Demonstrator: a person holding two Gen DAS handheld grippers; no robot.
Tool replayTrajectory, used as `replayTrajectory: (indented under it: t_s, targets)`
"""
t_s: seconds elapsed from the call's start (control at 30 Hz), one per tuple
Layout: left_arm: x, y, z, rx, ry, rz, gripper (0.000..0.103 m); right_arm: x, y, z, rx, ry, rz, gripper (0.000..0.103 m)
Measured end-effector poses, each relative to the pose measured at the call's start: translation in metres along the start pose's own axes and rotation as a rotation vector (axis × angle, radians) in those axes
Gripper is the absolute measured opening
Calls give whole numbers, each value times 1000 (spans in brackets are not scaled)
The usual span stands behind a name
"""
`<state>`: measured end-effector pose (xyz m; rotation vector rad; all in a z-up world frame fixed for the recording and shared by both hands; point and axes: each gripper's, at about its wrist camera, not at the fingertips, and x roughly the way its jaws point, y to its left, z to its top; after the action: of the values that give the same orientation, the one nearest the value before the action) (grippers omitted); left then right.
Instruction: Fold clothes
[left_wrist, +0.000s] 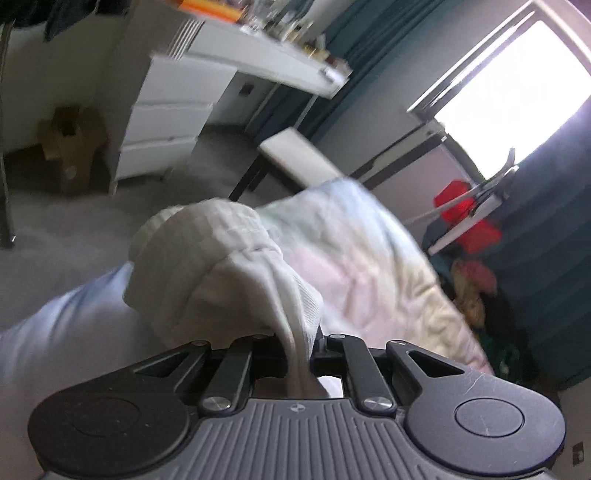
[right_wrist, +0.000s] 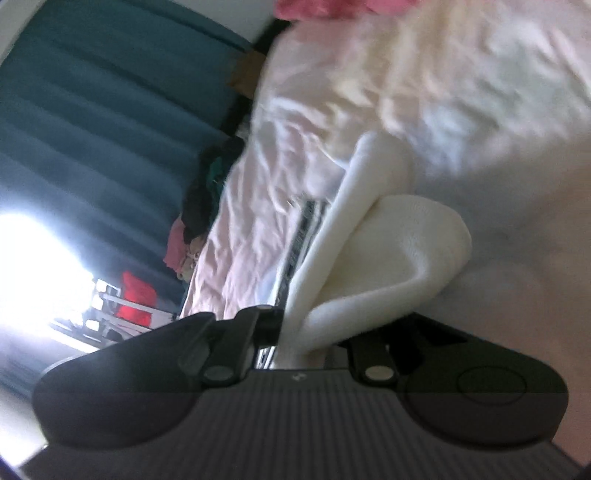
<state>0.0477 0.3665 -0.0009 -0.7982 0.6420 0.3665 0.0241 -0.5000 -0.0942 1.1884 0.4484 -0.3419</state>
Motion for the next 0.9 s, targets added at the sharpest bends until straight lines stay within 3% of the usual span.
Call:
replayTrajectory:
  t_s: [0.07, 0.17, 0.3, 0.33, 0.4, 0.43, 0.47, 0.6, 0.67, 0.7, 0.73, 0.77, 0.9]
  targets:
    - [3, 14, -10, 27, 25, 12, 12, 1, -11, -4, 24, 39, -43, 14]
    - [-2, 22, -21, 98, 28, 5, 18, 6, -30, -5, 126, 80, -40, 16]
    - [-22, 27, -28, 152, 39, -2, 35, 8, -41, -7, 148, 108, -40, 22]
    - [-29, 27, -31, 162, 39, 0, 42, 8, -42, -7, 154, 112, -36, 28]
    - [-40, 23, -35, 180, 30, 32, 51, 9, -45, -7, 181, 115, -19, 49]
    - [-45, 22, -36, 196, 18, 62, 56, 9, -46, -7, 199, 107, -15, 65]
    - [-52, 20, -38, 218, -2, 82, 57, 9, -47, -8, 217, 97, -12, 71]
    - [-72, -2, -46, 310, -81, 94, 66, 11, -50, -9, 264, 51, -3, 71]
    - [-78, -26, -56, 366, -107, 58, 67, 14, -56, -7, 291, 43, 14, 68]
    - [-80, -41, -63, 401, -126, 41, 70, 10, -58, -5, 302, 12, 8, 59]
    - [-81, -55, -71, 436, -139, 22, 73, 6, -60, -4, 308, -28, 1, 37]
    - [-80, -70, -79, 470, -148, 1, 75, 2, -61, -2, 306, -49, -2, 22]
    - [-71, -135, -124, 558, -128, -112, 79, -1, -64, 3, 283, -38, -6, 13]
